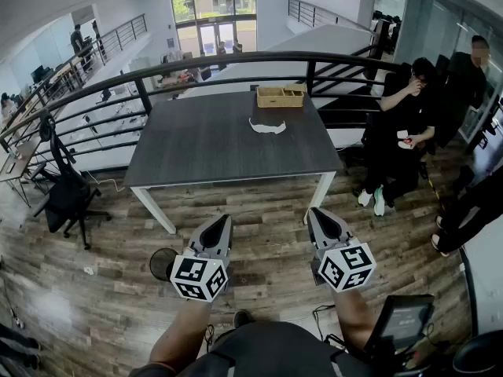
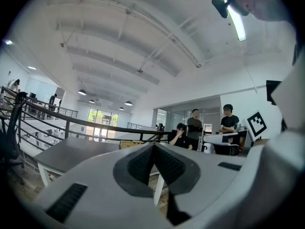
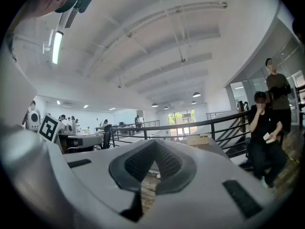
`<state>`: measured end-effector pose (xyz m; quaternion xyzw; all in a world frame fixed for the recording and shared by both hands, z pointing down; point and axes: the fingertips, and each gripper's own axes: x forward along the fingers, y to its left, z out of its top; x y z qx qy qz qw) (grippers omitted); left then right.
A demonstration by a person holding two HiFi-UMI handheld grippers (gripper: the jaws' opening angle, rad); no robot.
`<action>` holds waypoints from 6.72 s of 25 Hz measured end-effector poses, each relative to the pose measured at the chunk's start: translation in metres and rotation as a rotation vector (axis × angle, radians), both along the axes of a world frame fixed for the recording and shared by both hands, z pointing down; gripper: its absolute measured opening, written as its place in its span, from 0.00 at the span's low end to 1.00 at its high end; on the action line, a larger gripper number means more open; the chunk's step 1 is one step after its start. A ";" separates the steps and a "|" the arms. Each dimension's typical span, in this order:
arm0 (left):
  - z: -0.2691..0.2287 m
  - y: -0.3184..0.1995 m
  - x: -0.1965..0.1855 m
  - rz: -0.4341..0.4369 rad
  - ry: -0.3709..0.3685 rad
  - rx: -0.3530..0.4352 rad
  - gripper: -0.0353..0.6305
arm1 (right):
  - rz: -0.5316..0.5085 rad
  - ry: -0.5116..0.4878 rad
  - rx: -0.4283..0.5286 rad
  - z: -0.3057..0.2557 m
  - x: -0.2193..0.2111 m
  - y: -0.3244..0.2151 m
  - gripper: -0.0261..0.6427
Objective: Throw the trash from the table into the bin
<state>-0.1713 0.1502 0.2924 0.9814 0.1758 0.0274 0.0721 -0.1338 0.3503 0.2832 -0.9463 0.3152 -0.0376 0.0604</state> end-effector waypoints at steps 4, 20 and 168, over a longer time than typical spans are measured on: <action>0.003 0.001 0.001 0.011 -0.002 -0.005 0.07 | -0.002 0.003 -0.004 0.002 0.001 -0.003 0.05; 0.007 -0.021 0.010 0.016 -0.003 -0.026 0.07 | 0.013 -0.014 0.010 0.006 0.009 -0.027 0.05; 0.270 -0.036 0.709 0.091 -0.530 -0.090 0.07 | 0.050 -0.837 -0.165 0.367 0.709 -0.076 0.38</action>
